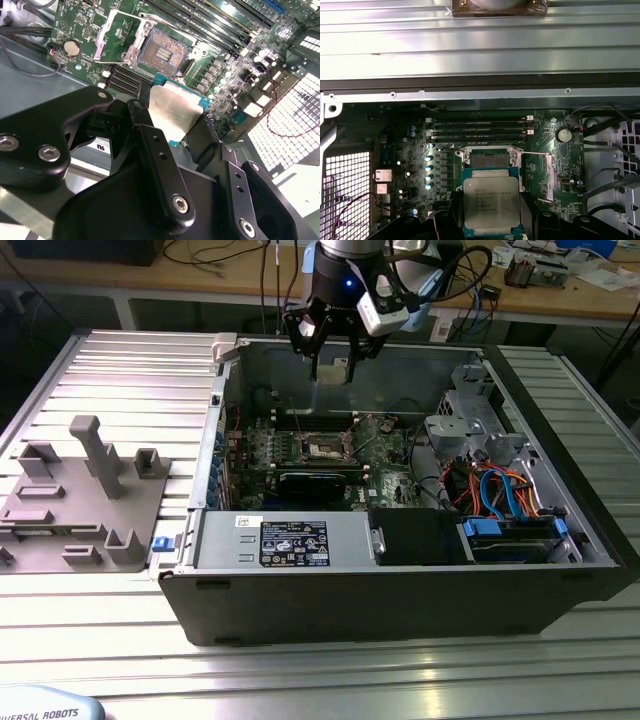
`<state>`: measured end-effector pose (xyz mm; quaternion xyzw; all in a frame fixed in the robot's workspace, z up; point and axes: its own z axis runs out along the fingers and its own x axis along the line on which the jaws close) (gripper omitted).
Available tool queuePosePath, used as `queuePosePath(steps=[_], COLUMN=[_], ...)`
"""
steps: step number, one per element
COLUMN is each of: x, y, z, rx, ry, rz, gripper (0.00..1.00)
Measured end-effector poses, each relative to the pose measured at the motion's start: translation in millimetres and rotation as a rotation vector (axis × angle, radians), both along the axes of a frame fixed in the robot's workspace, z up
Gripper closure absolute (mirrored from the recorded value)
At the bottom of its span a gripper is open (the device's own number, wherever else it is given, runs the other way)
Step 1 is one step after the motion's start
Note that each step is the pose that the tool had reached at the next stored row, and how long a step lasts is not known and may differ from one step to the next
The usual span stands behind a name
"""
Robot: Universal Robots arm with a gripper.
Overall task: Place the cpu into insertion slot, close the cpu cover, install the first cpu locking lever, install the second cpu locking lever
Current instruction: 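Place the cpu into insertion slot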
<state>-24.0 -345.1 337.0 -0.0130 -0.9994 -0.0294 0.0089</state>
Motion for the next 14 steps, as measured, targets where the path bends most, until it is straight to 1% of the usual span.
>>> queuePosePath(steps=[6,14], x=[0.2,0.2], y=[0.0,0.0], z=[-2.1,-2.3], rx=[0.0000,-0.0003], ry=[-0.0001,0.0000], rz=[0.000,0.000], gripper=[0.46,0.46])
